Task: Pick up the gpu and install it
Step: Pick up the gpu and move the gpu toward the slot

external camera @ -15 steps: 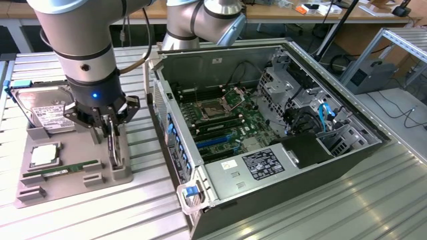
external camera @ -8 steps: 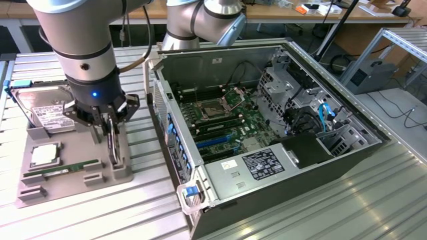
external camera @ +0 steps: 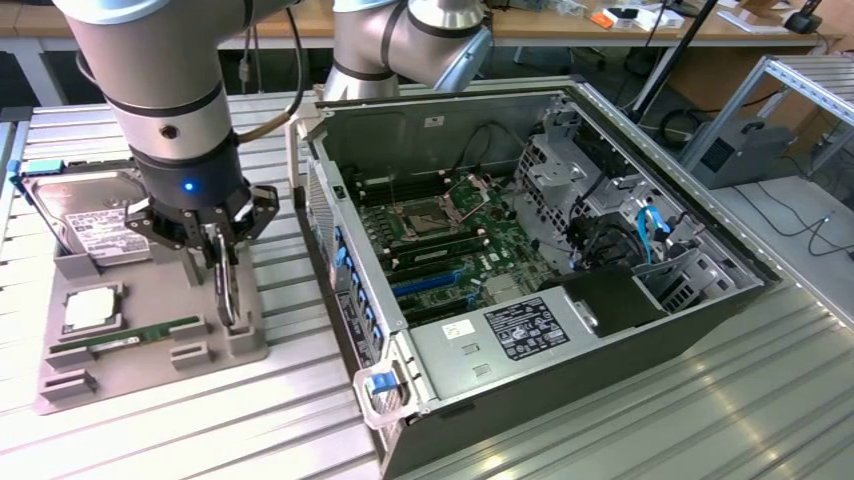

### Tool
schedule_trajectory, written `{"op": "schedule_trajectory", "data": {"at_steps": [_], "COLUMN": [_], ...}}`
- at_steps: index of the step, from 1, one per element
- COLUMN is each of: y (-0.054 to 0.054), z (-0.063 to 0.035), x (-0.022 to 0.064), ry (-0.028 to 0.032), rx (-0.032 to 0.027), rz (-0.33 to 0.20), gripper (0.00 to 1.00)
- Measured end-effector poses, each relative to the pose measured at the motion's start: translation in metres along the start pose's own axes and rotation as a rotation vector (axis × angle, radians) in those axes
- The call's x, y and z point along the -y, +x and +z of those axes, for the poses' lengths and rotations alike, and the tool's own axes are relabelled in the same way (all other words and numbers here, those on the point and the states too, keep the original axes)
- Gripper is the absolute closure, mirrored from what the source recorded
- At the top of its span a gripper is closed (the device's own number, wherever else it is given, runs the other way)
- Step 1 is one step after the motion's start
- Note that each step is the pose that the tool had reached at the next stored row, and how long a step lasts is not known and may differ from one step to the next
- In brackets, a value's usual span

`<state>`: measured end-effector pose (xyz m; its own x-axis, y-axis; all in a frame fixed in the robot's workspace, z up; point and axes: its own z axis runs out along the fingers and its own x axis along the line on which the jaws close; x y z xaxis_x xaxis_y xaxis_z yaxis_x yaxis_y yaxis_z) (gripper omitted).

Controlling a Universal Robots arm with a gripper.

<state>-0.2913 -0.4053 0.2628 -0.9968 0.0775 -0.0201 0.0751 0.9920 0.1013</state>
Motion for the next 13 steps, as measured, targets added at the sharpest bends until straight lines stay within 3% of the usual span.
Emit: {"op": "schedule_trajectory", "data": {"at_steps": [9,13], "y": [-0.0001,-0.0001], "z": [-0.0032,-0.0052], "x": [-0.0003,-0.0005], "ry": [-0.0130,-0.0225], "rx": [-0.0010,-0.0017], "rz": [0.000,0.001], "gripper": [0.73,0.73]}}
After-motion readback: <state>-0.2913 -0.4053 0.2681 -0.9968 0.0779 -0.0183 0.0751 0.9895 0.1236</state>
